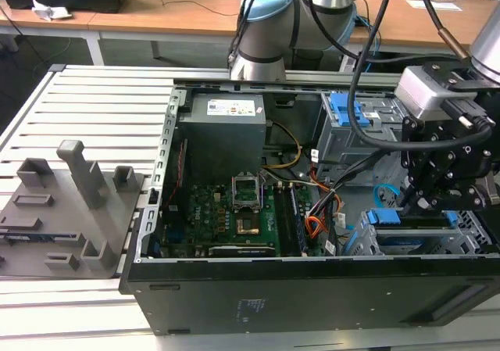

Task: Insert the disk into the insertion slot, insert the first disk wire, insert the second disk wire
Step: 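Insert the second disk wire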

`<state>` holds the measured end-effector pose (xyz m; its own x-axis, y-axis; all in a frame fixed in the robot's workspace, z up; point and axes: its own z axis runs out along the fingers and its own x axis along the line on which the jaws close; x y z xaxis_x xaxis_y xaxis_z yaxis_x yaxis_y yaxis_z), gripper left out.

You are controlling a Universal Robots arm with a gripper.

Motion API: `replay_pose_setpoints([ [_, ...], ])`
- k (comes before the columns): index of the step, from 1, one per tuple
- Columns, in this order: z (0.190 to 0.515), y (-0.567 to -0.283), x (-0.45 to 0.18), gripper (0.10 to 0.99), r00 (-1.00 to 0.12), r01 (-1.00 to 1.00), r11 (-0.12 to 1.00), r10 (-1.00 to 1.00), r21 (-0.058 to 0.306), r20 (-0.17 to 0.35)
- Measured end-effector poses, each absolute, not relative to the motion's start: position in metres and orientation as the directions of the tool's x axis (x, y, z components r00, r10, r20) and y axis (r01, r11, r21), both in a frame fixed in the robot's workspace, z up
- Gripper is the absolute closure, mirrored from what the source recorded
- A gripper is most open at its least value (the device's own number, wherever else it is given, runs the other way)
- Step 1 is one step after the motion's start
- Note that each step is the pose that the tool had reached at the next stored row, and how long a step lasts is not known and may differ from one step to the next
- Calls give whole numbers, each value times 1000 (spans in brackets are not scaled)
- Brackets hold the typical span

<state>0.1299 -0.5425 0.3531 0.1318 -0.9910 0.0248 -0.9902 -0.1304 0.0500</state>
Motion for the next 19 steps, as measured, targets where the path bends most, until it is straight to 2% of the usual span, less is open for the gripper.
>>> replay_pose_setpoints([
  [17, 346, -540, 143, 922, 126, -991, -125, -992, 52, 25],
  [19, 346, -540, 143, 922, 94, -994, -93, -995, 52, 27],
])
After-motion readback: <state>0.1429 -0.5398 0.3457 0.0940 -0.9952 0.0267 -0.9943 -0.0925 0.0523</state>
